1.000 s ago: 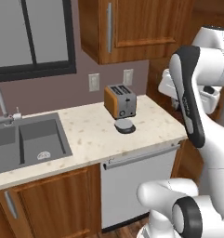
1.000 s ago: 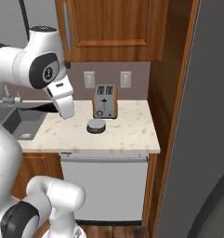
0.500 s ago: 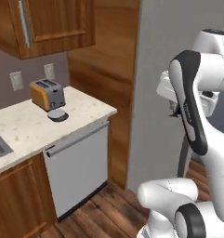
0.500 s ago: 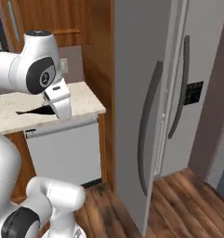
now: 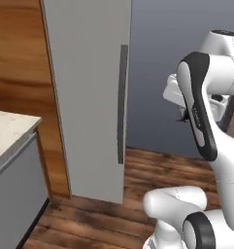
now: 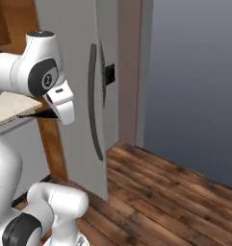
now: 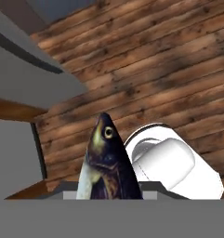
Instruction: Take the fish from the fridge and place it on the digital scale on the counter by the fridge. Wait a few seconds for a reading, then move it to the plate on the dining counter.
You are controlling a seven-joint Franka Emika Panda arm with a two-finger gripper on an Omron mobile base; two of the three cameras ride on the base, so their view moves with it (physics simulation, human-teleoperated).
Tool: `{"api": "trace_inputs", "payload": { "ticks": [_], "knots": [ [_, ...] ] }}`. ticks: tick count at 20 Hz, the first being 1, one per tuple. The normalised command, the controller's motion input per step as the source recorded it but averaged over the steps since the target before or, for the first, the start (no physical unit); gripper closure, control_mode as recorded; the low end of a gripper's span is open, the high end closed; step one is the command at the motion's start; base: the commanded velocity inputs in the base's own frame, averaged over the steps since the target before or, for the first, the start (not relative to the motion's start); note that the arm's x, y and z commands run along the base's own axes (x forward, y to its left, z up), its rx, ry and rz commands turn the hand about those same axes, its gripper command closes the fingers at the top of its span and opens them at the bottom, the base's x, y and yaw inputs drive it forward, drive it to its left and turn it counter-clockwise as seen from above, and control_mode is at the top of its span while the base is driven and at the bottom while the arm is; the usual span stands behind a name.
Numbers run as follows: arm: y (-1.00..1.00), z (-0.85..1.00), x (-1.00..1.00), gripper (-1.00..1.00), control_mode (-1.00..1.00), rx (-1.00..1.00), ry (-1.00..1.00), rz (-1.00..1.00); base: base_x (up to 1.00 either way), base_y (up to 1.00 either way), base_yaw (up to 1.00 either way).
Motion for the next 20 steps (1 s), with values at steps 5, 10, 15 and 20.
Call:
{"api": "trace_inputs", "payload": {
  "ticks": [5,10,15,20],
  "knots": [
    [0.0,0.0,0.0,1.0,1.0,0.0,0.0,0.0,-0.89,0.04,-0.79],
    [0.0,0.0,0.0,1.0,1.0,0.0,0.0,0.0,-0.9,0.03,-0.79],
    [0.0,0.0,0.0,1.0,1.0,0.0,0.0,0.0,-0.86,0.0,-0.78],
    [0.0,0.0,0.0,1.0,1.0,0.0,0.0,0.0,-0.79,-0.01,-0.75]
  ]
}}
